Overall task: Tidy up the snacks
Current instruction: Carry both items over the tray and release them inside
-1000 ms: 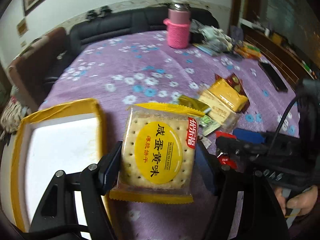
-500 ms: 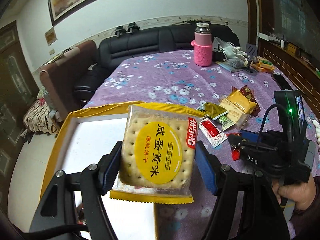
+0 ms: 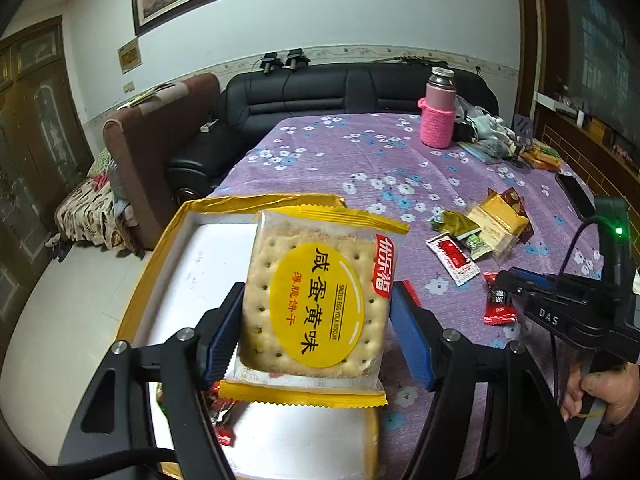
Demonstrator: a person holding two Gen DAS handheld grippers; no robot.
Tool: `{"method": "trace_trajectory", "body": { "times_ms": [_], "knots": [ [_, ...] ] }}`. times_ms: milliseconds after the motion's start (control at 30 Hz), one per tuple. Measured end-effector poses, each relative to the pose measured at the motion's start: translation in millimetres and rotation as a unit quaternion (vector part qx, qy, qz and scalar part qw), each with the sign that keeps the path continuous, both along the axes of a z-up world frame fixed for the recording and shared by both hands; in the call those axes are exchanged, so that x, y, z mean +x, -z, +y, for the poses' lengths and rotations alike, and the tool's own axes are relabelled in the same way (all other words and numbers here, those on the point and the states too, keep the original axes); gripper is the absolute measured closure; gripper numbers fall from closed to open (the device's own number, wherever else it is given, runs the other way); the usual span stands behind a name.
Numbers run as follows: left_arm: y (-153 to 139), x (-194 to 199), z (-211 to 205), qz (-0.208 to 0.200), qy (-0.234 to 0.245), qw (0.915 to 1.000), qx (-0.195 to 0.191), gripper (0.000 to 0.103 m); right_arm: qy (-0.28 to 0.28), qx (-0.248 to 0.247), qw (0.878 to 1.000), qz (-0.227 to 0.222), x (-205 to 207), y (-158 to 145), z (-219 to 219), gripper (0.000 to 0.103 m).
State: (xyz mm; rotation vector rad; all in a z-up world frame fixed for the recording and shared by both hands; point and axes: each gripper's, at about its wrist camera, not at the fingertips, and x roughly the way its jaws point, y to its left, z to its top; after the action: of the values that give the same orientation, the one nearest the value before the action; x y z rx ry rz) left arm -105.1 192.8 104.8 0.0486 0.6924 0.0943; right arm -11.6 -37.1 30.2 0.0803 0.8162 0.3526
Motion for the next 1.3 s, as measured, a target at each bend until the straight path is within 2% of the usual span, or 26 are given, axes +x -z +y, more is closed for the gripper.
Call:
{"method": "trace_trajectory", "body": {
  "times_ms": [233,400,600,900,1100,1300],
  "knots": [
    [-1,-9,25,-0.013,-0.025,0.9996,-0.009,0.032,-0.028,0.007,0.999,-0.013,-14,-22,23,0.090],
    [2,-13,46,-0.017,-0.046,0.9987,-0.014,0.032,-0.073,0.023,0.997,-0.024,-25,-43,55,0.090],
    [5,-13,72,-0.018,-0.069,0.9973,-0.016,0.032,-0.131,0.046,0.990,-0.010,-29,-53,103,0.090],
    [17,2,110,-0.006,-0.101,0.9947,-0.017,0.032,-0.191,0.032,0.981,0.013,-27,-38,169,0.090],
    [26,13,122,0.006,-0.109,0.9938,-0.019,0.032,-0.204,0.010,0.978,0.033,-20,-16,197,0.090],
    [31,18,129,0.013,-0.118,0.9927,-0.022,0.032,-0.207,0.008,0.977,0.046,-14,-5,206,0.090]
  ]
}}
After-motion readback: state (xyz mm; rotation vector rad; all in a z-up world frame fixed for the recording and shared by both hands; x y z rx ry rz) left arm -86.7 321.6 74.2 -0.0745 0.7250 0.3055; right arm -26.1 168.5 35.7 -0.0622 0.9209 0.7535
